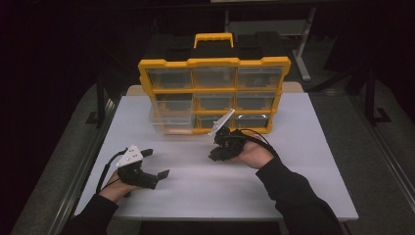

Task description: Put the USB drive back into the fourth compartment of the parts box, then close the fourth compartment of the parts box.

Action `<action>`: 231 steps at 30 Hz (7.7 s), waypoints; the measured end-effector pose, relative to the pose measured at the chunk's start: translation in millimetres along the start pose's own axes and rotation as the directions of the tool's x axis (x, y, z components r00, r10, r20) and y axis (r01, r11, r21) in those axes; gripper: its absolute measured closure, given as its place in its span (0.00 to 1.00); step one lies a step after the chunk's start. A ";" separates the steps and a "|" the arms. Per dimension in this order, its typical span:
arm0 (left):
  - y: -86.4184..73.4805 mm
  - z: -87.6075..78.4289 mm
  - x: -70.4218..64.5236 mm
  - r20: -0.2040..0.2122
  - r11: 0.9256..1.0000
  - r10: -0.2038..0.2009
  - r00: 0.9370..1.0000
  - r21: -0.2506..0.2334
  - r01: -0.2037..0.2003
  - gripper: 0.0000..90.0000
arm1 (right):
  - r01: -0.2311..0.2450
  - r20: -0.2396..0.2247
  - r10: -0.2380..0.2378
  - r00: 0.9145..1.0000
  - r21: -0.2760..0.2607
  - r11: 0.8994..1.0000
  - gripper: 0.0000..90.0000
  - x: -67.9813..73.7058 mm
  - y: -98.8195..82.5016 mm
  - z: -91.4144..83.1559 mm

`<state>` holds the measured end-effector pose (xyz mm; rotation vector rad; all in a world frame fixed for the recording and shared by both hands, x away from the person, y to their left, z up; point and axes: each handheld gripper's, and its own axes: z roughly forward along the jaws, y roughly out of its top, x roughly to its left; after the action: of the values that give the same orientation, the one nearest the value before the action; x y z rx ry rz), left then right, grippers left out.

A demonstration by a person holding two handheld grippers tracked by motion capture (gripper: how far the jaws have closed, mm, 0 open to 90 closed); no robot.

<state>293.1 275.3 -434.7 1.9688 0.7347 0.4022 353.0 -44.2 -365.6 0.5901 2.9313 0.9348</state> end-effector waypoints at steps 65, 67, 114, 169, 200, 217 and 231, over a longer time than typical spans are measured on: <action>-1.1 1.1 0.5 0.004 1.000 -0.009 1.000 0.010 0.009 0.00 | 0.073 0.080 -0.062 0.995 -0.133 0.988 0.87 -18.5 91.3 -76.1; -1.1 1.1 0.6 0.004 1.000 -0.010 1.000 0.010 0.010 0.00 | 0.075 0.082 -0.064 0.995 -0.137 0.988 0.87 -19.0 95.2 -78.3; -1.3 0.5 1.8 0.011 1.000 -0.018 1.000 0.005 0.018 0.00 | 0.076 0.037 -0.075 0.997 -0.021 0.997 0.81 -31.1 161.8 -16.4; -1.4 -1.0 2.4 0.006 1.000 -0.021 1.000 0.000 0.021 0.00 | 0.129 -0.054 -0.138 0.989 -0.135 0.982 0.99 18.0 134.2 -26.9; -1.2 -1.0 2.2 0.006 1.000 -0.020 1.000 0.001 0.020 0.00 | 0.128 0.011 -0.128 0.992 -0.127 0.984 0.99 8.5 136.1 -20.7; -1.2 -1.2 2.5 0.006 1.000 -0.021 1.000 0.000 0.021 0.00 | 0.114 0.032 -0.110 0.993 -0.144 0.983 0.99 -1.5 140.3 -19.6; -1.3 -0.9 2.4 0.006 1.000 -0.021 1.000 -0.001 0.021 0.00 | 0.092 0.048 -0.086 0.995 -0.157 0.983 0.99 -12.0 142.1 -19.0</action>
<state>294.0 278.0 -435.5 1.9592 0.7504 0.3833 411.6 47.6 -271.7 0.4610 2.7866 1.1178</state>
